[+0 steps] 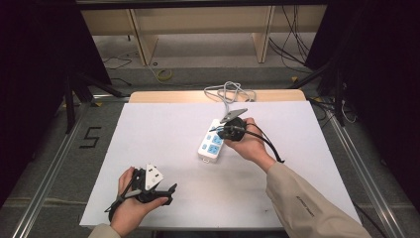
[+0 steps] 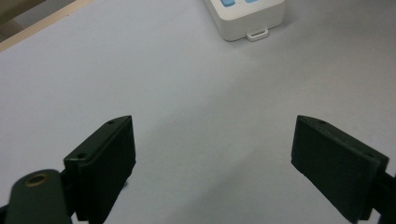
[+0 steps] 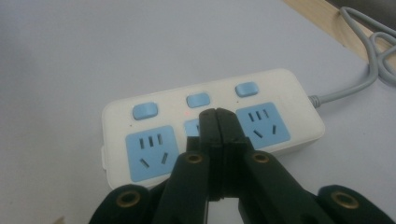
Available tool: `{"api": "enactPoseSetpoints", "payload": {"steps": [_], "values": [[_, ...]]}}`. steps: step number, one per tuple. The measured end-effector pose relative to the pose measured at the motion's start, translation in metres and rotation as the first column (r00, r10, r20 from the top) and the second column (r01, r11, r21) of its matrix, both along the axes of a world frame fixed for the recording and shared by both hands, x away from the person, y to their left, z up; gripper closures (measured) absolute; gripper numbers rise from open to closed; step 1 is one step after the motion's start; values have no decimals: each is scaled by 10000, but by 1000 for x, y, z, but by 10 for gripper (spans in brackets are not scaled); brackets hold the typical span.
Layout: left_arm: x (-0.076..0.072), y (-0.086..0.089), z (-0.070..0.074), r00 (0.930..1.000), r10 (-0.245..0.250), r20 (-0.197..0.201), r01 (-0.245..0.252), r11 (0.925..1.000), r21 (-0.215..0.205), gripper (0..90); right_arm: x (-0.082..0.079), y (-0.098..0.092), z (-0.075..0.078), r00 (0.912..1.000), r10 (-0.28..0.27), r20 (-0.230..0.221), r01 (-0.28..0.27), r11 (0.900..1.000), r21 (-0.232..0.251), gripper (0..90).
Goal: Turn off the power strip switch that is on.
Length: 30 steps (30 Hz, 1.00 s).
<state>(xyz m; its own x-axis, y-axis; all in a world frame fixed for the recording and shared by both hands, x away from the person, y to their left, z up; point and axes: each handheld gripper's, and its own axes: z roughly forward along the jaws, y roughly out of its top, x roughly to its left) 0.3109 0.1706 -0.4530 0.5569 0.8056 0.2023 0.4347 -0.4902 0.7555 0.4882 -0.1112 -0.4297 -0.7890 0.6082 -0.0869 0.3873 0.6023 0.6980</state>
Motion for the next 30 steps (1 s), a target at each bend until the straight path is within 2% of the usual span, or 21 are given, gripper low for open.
{"api": "enactPoseSetpoints", "payload": {"steps": [30], "values": [[0,-1,0,10000,-23,-6,23,10000,-28,136,9,11,-8,9998,-54,-212,53,10000,-80,900]]}}
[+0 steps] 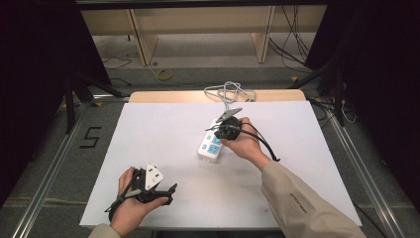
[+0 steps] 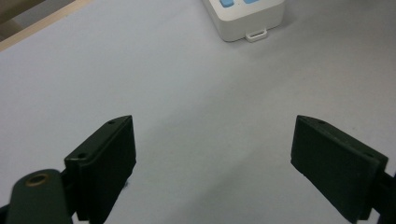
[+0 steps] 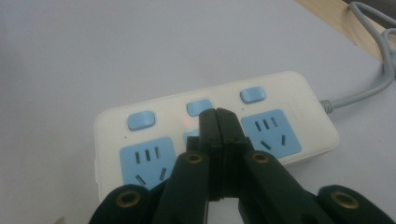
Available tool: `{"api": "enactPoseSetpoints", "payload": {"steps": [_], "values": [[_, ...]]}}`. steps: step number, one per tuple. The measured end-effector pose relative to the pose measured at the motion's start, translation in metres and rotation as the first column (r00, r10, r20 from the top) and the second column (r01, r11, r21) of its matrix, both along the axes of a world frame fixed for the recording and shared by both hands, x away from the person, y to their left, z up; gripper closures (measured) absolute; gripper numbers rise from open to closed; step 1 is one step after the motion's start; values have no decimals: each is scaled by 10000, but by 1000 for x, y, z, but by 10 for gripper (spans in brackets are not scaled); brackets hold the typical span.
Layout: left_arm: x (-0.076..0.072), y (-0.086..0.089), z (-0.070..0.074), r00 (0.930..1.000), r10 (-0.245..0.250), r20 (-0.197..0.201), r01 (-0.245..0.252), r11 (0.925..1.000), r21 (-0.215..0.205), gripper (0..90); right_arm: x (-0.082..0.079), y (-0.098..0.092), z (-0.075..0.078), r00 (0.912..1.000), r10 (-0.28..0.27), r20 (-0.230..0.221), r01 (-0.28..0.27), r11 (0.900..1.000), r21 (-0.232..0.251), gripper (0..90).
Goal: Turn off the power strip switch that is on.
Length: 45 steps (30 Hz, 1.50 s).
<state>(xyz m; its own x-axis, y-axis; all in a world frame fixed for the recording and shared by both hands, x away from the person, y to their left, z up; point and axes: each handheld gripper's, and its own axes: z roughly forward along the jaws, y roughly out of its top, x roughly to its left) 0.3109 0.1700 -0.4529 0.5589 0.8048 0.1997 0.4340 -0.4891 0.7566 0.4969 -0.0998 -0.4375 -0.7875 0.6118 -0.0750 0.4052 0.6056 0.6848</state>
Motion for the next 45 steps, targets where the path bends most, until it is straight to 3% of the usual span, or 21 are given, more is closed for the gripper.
{"api": "enactPoseSetpoints", "payload": {"steps": [45], "values": [[1,1,-1,10000,-50,-35,49,10000,-33,138,13,19,-6,9997,26,-223,-25,10000,17,900]]}}
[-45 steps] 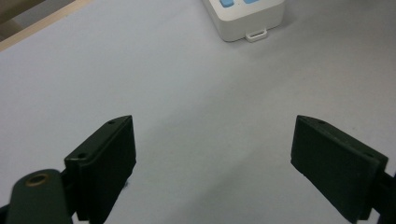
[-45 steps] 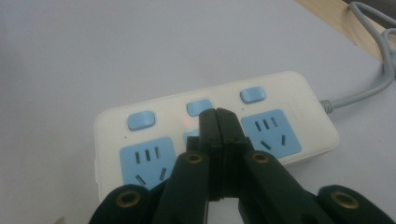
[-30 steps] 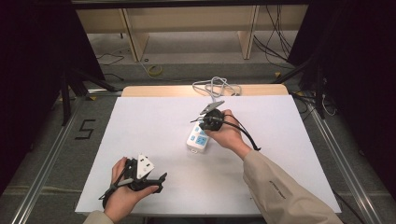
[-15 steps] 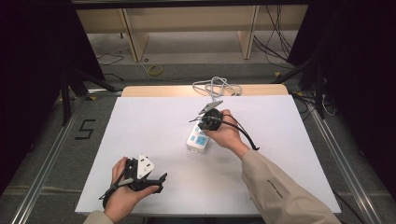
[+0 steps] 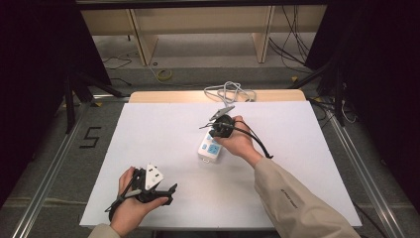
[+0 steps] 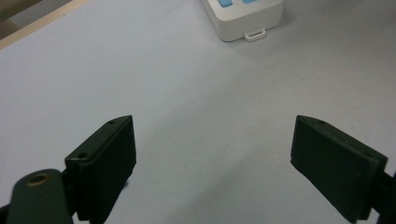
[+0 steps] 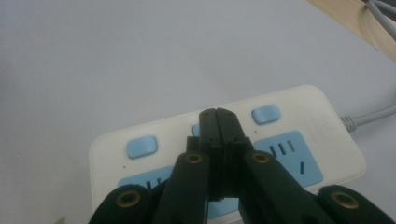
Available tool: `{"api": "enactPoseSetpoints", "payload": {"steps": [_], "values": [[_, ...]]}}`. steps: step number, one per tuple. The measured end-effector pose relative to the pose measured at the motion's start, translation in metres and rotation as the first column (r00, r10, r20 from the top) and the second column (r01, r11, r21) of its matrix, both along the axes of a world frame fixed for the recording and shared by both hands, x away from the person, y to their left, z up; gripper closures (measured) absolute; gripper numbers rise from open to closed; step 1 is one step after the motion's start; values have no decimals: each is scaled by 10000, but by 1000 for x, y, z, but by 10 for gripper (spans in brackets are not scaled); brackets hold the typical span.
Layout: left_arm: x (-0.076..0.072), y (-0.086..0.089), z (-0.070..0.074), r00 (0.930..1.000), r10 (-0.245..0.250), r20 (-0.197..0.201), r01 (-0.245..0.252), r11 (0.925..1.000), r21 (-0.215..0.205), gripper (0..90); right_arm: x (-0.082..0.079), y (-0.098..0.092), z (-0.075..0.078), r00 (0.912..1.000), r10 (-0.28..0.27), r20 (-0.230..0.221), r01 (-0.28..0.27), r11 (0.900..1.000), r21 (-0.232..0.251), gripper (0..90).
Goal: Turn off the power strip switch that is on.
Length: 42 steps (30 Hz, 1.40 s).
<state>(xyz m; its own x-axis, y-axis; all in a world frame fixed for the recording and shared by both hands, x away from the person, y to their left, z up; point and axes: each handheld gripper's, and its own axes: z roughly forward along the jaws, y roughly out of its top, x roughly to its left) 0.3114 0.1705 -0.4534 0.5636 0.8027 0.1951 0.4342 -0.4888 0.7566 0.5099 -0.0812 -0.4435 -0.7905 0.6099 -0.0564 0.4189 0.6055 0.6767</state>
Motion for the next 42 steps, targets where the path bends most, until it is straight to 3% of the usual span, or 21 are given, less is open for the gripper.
{"api": "enactPoseSetpoints", "payload": {"steps": [10,20,42], "values": [[0,0,0,10000,-24,-19,24,10000,-3,139,2,7,1,10000,39,-20,-39,10000,-38,900],[0,0,-1,10000,-40,-53,40,10000,1,139,6,12,0,9994,1,-338,0,10000,36,900],[0,0,0,10000,16,-77,-16,9999,-101,141,14,13,-3,9982,-229,-551,210,9992,-340,900]]}}
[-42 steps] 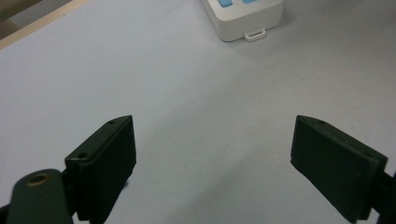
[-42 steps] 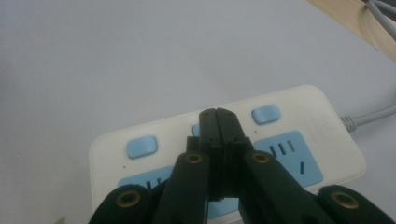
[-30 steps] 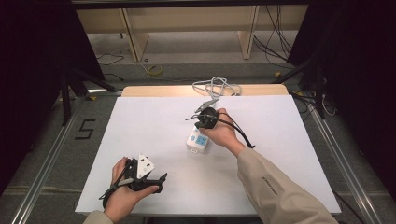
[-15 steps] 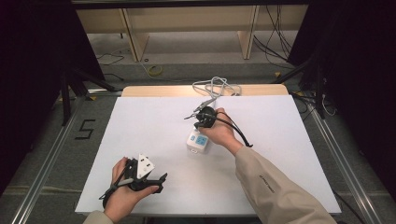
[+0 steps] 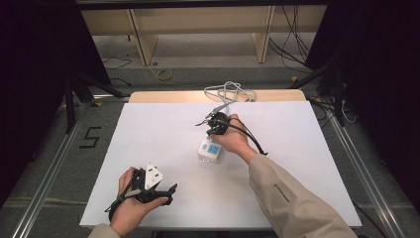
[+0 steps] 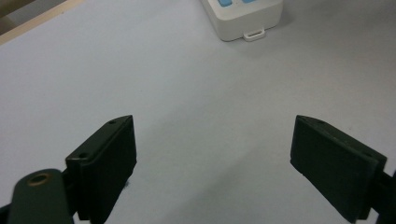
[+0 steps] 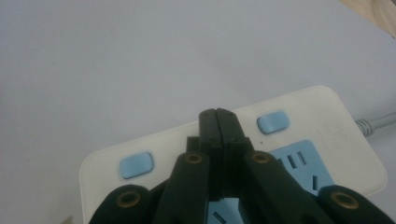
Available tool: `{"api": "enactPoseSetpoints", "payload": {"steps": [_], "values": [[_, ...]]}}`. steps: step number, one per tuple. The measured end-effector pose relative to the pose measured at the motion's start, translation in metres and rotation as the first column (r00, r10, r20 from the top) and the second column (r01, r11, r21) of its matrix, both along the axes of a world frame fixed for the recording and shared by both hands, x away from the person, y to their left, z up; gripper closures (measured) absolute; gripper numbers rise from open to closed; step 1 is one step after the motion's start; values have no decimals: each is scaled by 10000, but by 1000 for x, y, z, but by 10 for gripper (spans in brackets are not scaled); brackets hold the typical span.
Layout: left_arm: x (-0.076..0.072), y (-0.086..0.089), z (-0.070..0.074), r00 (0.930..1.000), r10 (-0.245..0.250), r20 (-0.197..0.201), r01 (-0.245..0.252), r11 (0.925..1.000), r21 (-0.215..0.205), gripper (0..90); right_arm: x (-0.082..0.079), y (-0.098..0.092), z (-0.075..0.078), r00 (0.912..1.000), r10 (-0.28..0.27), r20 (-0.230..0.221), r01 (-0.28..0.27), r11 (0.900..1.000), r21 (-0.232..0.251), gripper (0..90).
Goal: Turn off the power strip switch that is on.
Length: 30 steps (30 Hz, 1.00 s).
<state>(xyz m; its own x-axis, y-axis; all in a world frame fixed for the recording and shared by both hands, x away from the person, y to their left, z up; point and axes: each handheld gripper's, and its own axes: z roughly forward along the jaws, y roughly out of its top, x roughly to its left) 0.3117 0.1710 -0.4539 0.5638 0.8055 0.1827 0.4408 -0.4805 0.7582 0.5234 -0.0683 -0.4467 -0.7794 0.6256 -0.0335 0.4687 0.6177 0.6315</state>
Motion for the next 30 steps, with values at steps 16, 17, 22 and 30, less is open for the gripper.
{"api": "enactPoseSetpoints", "payload": {"steps": [16,17,22,30], "values": [[-1,0,0,10000,-54,-1,54,9999,-98,141,4,3,-1,9994,-218,-283,213,9996,-191,900],[-1,0,0,10000,-59,4,59,9999,-97,140,5,2,-2,9997,-136,-224,131,9997,-200,900],[-1,0,0,10000,-66,-16,66,9999,-84,140,7,2,-3,9989,-232,-401,225,9996,-174,900],[-1,0,0,10000,-77,-3,77,10000,-62,140,7,7,-3,9991,-86,-405,77,9998,-209,900]]}}
